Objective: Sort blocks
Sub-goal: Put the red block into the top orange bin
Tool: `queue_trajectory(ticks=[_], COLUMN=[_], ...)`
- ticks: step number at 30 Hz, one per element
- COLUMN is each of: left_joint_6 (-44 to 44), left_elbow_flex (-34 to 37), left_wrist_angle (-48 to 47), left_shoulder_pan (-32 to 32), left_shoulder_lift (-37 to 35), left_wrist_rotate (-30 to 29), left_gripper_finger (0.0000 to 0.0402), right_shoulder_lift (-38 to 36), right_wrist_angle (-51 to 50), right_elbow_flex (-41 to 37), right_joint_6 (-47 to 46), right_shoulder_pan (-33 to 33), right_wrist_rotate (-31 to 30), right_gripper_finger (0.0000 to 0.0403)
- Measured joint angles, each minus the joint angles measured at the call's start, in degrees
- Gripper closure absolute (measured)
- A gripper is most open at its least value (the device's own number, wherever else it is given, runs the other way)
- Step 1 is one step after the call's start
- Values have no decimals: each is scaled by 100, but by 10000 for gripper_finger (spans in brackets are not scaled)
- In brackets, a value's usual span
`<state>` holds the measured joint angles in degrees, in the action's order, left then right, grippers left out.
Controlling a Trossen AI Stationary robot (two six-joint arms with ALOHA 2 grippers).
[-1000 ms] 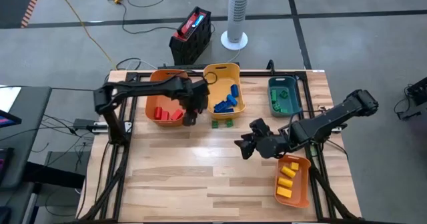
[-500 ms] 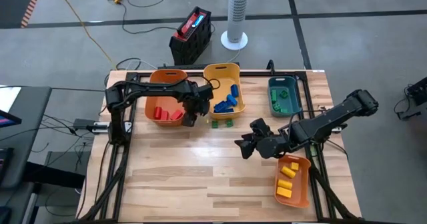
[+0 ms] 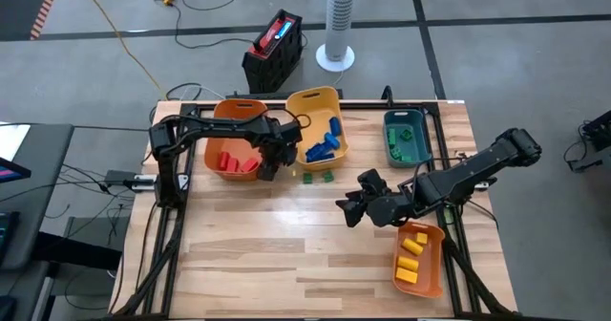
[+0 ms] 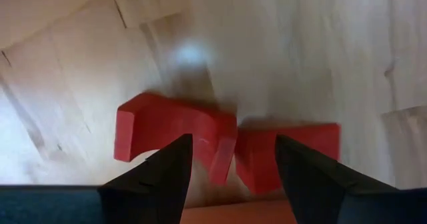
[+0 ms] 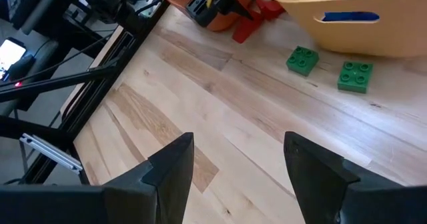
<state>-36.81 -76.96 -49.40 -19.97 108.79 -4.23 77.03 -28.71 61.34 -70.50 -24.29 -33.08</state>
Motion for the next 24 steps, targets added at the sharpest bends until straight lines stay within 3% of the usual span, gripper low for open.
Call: queue_trajectory(ticks=[13,24], left_joint_6=[198,-185], left_elbow_flex=[20,20], left_wrist_angle=[47,84], left_shoulder_pan=[25,34], left_shoulder_lift=[-15,-33], left_wrist_rotate=[-183,-337], left_gripper_finger=[237,239], right_shoulder_lift=[0,0], right_wrist_angle=[2,2], right_elbow_flex=[0,0], right_joint_6=[-2,-4], right_shoulder_pan=[0,-9], right_wrist_rotate=[2,4], right_gripper_finger=[163,163])
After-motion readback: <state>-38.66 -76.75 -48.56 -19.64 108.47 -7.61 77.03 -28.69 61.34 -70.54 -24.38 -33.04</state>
